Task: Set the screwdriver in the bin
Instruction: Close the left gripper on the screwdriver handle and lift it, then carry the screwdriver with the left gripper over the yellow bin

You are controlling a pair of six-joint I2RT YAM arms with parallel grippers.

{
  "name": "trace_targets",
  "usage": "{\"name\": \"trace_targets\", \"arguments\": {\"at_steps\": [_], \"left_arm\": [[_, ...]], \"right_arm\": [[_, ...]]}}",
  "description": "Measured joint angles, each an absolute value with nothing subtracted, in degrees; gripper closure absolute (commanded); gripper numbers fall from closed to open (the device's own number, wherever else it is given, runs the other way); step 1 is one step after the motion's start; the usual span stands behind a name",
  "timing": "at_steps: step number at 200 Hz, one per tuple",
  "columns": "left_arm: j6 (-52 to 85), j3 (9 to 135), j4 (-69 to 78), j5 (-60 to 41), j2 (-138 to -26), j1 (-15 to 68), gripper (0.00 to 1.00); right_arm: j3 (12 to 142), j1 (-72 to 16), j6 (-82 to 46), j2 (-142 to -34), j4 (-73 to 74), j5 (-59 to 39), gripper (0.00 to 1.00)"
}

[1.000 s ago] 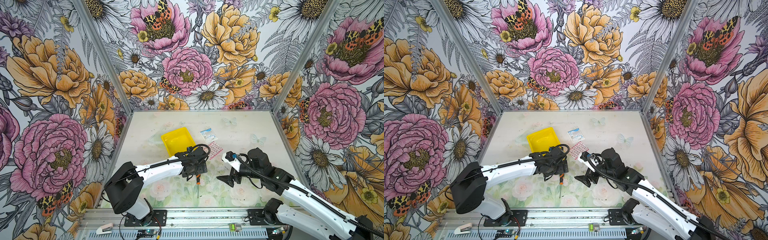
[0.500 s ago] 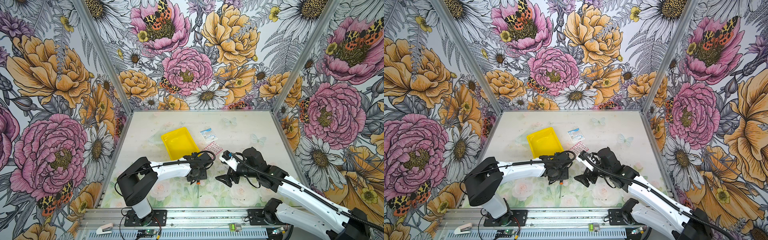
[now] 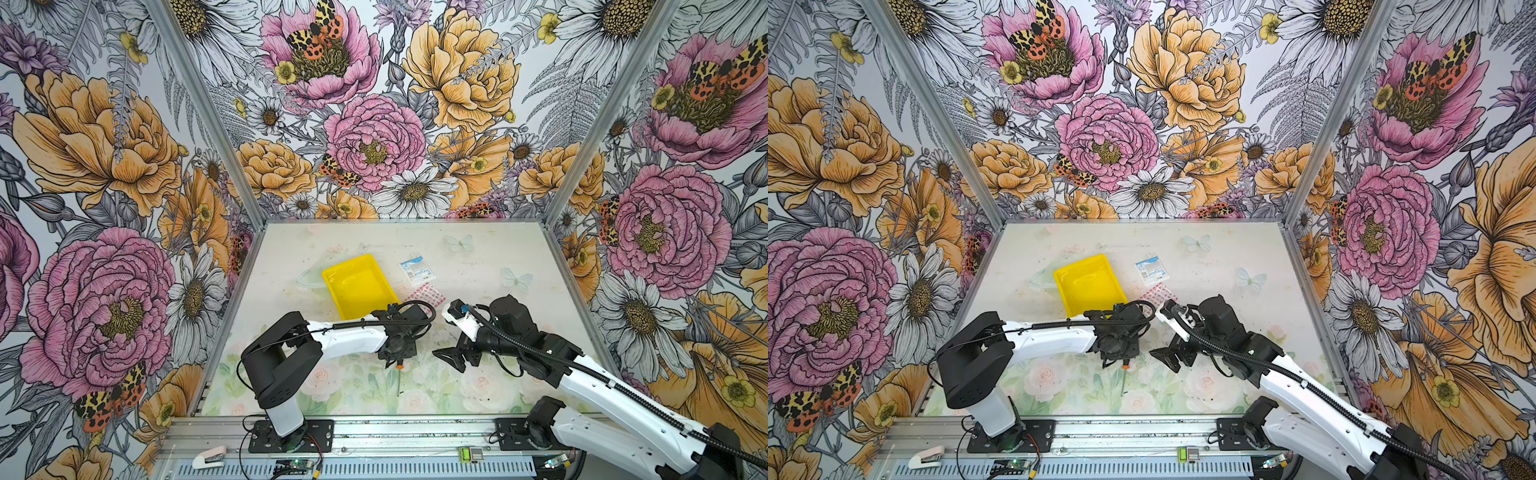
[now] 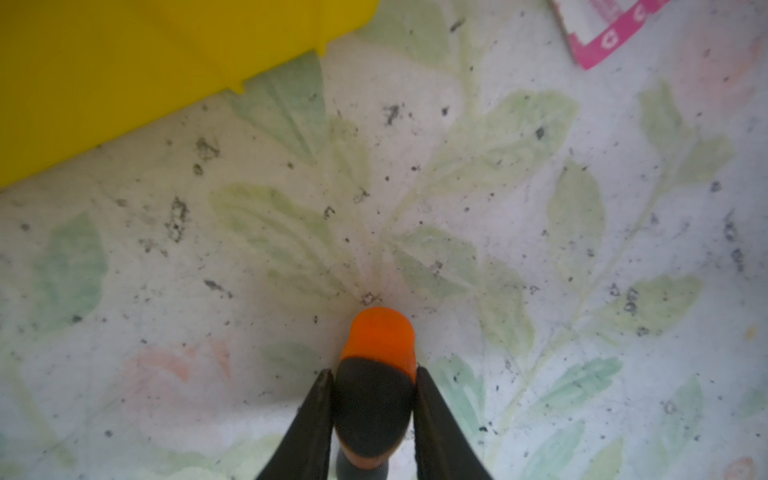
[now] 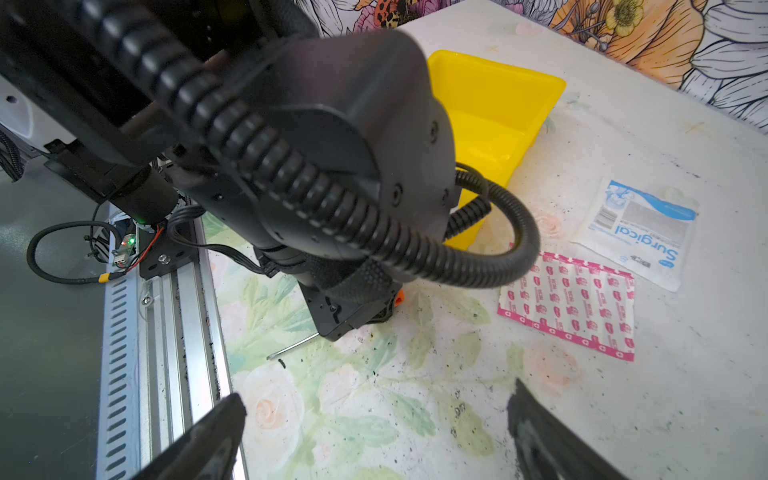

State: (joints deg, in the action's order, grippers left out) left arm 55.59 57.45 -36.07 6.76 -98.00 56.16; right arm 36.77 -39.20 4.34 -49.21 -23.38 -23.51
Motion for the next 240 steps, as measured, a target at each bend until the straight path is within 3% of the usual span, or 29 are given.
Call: {"name": "trace_targets", "arguments": {"at_steps": [47, 158, 240], "left_arm": [[56.1, 57.4, -36.2, 7.6, -97.9, 56.5, 0.9], [52.1, 64.1, -42.4, 12.5, -89.7, 55.5, 0.92], [44.5, 70.6, -44.9, 13.0, -82.1, 39.7, 0.92]], "right_arm": [[36.8, -39.2, 4.4, -49.1, -23.4, -22.7, 0.0], [36.8, -39.2, 3.3, -47.7, -23.4, -22.0, 0.0], [42.3, -39.2, 3.2, -50.6, -23.3, -19.7, 0.01]]}}
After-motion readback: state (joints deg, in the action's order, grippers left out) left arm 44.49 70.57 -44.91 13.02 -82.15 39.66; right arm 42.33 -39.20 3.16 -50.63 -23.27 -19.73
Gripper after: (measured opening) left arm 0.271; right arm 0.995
